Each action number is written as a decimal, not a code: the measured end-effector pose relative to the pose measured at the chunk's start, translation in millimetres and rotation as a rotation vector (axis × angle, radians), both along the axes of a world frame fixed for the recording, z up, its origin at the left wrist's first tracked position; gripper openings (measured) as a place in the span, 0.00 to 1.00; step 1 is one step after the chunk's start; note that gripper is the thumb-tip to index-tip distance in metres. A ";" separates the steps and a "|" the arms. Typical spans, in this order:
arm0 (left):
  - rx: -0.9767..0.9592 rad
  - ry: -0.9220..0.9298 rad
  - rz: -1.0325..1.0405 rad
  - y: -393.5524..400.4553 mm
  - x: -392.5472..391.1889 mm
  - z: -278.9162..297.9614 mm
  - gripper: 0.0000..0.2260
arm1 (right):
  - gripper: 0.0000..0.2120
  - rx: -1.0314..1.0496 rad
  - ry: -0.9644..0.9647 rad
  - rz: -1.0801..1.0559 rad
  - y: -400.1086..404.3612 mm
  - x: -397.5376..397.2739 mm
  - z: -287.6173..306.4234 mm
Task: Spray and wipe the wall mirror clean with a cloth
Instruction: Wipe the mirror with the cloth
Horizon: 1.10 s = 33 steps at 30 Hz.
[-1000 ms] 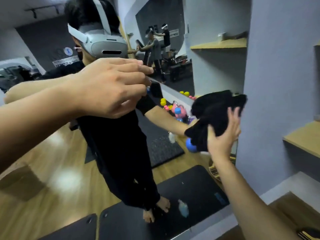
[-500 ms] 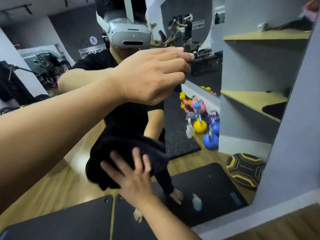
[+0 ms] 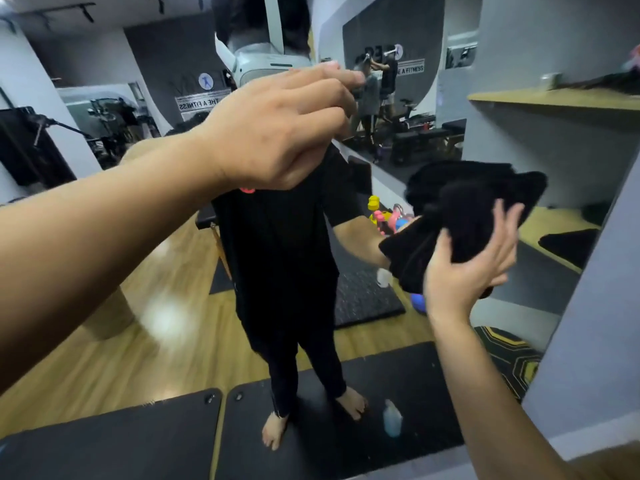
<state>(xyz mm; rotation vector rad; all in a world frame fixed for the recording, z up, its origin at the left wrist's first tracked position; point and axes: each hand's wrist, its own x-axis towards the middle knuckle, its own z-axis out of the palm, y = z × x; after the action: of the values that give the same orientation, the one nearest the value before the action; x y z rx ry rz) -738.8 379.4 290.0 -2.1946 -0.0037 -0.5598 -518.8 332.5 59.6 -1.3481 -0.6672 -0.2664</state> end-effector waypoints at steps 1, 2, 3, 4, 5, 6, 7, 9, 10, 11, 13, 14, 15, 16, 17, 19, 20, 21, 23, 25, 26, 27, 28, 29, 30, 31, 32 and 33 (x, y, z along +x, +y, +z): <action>0.011 -0.002 0.002 1.1 1.6 -1.7 0.10 | 0.34 0.043 0.113 -0.032 4.9 -7.6 13.1; 0.016 -0.003 0.005 1.6 2.6 -2.8 0.10 | 0.34 0.075 0.185 -0.048 8.9 -20.8 24.1; 0.016 -0.005 0.003 1.8 3.3 -3.1 0.10 | 0.34 0.095 0.216 -0.051 10.6 -38.6 31.4; 0.014 -0.006 -0.003 2.1 3.3 -3.2 0.10 | 0.35 0.100 0.202 -0.040 10.0 -60.7 35.0; 0.013 -0.008 -0.007 2.2 3.2 -3.3 0.10 | 0.37 0.089 0.141 -0.012 8.0 -85.4 33.7; 0.015 -0.009 -0.009 2.5 3.3 -3.1 0.10 | 0.38 0.056 0.036 0.031 4.5 -111.5 28.5; 0.017 -0.008 -0.009 2.6 2.5 -2.9 0.10 | 0.39 0.004 -0.110 0.080 1.5 -139.0 19.0; 0.020 -0.001 -0.011 2.5 2.2 -3.1 0.10 | 0.39 -0.123 -0.489 0.159 -4.2 -188.2 -10.8; 0.022 0.004 -0.009 2.3 1.9 -3.0 0.09 | 0.37 -0.175 -0.703 0.181 -6.5 -208.5 -30.4; 0.024 0.007 -0.001 2.1 1.5 -3.1 0.09 | 0.34 -0.217 -0.914 0.200 -8.8 -224.3 -52.6; 0.029 0.009 0.015 2.4 0.7 -2.9 0.10 | 0.28 -0.277 -1.258 0.248 -12.5 -239.0 -95.3; 0.027 0.009 0.021 2.7 0.6 -3.2 0.10 | 0.25 -0.297 -1.351 0.278 -14.0 -237.5 -111.9; 0.026 0.014 0.024 2.7 0.5 -3.2 0.10 | 0.23 -0.307 -1.391 0.300 -14.7 -230.8 -122.4; 0.025 0.021 0.027 2.7 0.4 -3.4 0.10 | 0.21 -0.298 -1.406 0.301 -15.1 -219.7 -127.6; 0.024 0.025 0.028 2.6 0.5 -3.6 0.10 | 0.21 -0.282 -1.410 0.283 -15.1 -205.5 -129.8; 0.024 0.029 0.025 2.3 0.4 -3.4 0.10 | 0.23 -0.214 -1.403 0.206 -15.0 -169.7 -126.3; 0.026 0.027 0.023 2.2 0.8 -3.4 0.10 | 0.26 -0.192 -1.381 0.175 -14.8 -148.5 -121.1; 0.031 0.023 0.021 2.3 0.9 -3.6 0.10 | 0.30 -0.186 -1.328 0.147 -14.6 -126.7 -114.4; 0.049 0.011 0.017 2.9 2.0 -4.6 0.10 | 0.36 -0.194 -1.105 0.114 -14.3 -84.5 -94.3; 0.073 0.012 0.017 2.8 3.3 -6.1 0.10 | 0.37 -0.184 -0.791 0.111 -15.9 -54.4 -64.3; 0.083 0.019 0.020 2.2 3.9 -6.3 0.09 | 0.37 -0.167 -0.629 0.119 -16.1 -45.5 -48.0; 0.087 0.024 0.027 1.3 4.0 -5.8 0.09 | 0.38 -0.142 -0.473 0.127 -15.4 -41.1 -33.1; 0.084 0.029 0.032 0.6 3.8 -4.7 0.09 | 0.38 -0.109 -0.327 0.125 -14.1 -41.0 -18.7; 0.074 0.031 0.035 -0.5 3.5 -3.6 0.08 | 0.38 -0.068 -0.192 0.116 -12.0 -45.5 -5.2; 0.061 0.029 0.041 -2.1 3.1 -2.7 0.08 | 0.38 -0.021 -0.073 0.113 -10.2 -54.2 8.0; 0.045 0.023 0.046 -4.6 2.5 -2.2 0.08 | 0.38 0.025 0.026 0.122 -8.6 -66.2 19.3; 0.028 0.011 0.049 -7.7 0.9 -2.5 0.08 | 0.38 0.056 0.094 0.142 -7.9 -81.5 28.2; 0.013 -0.007 0.043 -11.4 -2.1 -3.4 0.08 | 0.39 0.062 0.112 0.164 -8.1 -99.0 33.2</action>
<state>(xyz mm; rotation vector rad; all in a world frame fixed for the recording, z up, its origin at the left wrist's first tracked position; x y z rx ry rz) -740.9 368.0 286.6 -2.1743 -0.0513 -0.5421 -617.9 324.4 92.8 -1.2323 -0.6661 -0.0783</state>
